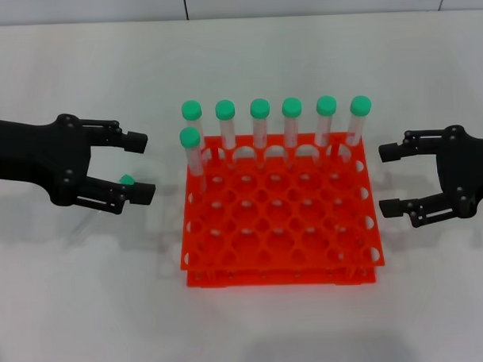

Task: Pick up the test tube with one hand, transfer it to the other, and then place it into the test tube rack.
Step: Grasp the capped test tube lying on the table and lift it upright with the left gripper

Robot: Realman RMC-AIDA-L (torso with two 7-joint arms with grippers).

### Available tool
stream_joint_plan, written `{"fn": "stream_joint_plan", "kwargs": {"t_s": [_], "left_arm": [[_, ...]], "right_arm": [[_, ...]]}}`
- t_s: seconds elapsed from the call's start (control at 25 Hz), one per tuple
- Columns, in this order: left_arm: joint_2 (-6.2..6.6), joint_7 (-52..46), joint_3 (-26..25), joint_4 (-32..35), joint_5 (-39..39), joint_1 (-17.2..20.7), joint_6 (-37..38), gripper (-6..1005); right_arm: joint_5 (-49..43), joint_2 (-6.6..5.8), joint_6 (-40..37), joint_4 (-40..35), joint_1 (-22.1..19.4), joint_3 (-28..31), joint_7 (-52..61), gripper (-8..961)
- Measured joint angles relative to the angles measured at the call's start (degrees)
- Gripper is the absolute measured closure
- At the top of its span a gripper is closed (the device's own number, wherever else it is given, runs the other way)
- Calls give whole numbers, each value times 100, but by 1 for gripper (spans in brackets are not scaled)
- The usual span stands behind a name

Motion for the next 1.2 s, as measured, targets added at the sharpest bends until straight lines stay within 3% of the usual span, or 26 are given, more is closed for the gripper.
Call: {"fn": "stream_joint_plan", "kwargs": {"t_s": [0.64,0.8,1.04,1.2], "left_arm": [[1,-157,7,53,3,-8,4,135],[-39,-1278,68,497,48,15,61,136],[-237,-3531,156,1738,662,113,337,138],[-224,-4690,308,2074,1293,2,373,139]], "right_arm": [[-16,13,134,20,2,-9,-7,116],[5,11,143,-1,-12,-4,-8,117],[20,1,143,-38,-108,129,-143,117],[25,0,139,-69,-125,154,-233,117]]}}
